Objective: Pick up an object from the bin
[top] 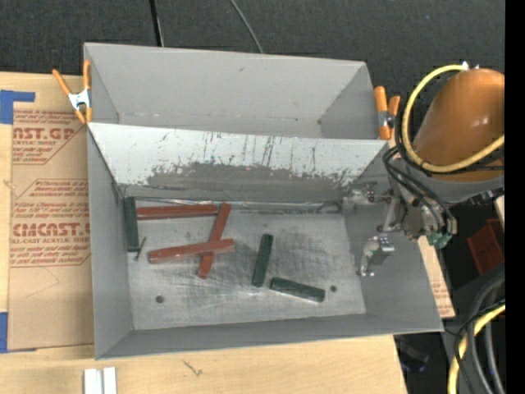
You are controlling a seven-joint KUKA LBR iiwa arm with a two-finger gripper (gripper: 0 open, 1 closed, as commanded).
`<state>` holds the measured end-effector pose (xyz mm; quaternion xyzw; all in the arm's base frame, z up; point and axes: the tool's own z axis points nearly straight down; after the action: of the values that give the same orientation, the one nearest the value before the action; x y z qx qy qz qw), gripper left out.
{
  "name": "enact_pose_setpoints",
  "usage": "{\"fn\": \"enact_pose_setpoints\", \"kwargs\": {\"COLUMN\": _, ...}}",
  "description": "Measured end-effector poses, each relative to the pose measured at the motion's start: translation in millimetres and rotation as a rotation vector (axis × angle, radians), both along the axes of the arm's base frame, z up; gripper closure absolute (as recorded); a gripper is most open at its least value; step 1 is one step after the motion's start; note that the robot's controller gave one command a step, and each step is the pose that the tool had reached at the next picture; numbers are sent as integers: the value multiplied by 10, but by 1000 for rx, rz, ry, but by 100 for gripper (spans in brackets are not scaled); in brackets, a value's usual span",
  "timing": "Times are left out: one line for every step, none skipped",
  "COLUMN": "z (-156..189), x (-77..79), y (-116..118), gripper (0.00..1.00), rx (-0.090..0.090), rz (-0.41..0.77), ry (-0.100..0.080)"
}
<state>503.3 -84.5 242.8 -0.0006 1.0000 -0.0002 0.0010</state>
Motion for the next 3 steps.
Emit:
{"fn": "enact_pose_setpoints", "kwargs": {"z": 0, "x": 0, "y": 0, "gripper": 0, "rx": 0, "rz": 0, "ry": 0}}
{"fn": "enact_pose_setpoints", "kwargs": {"z": -533, "x": -50, "y": 180, "gripper": 0, "rx": -1, "rz": 73, "ry": -4}}
{"fn": "enact_pose_setpoints", "kwargs": {"z": -1284, "x": 69, "y": 404, "gripper": 0, "rx": -1, "rz": 226, "ry": -4}}
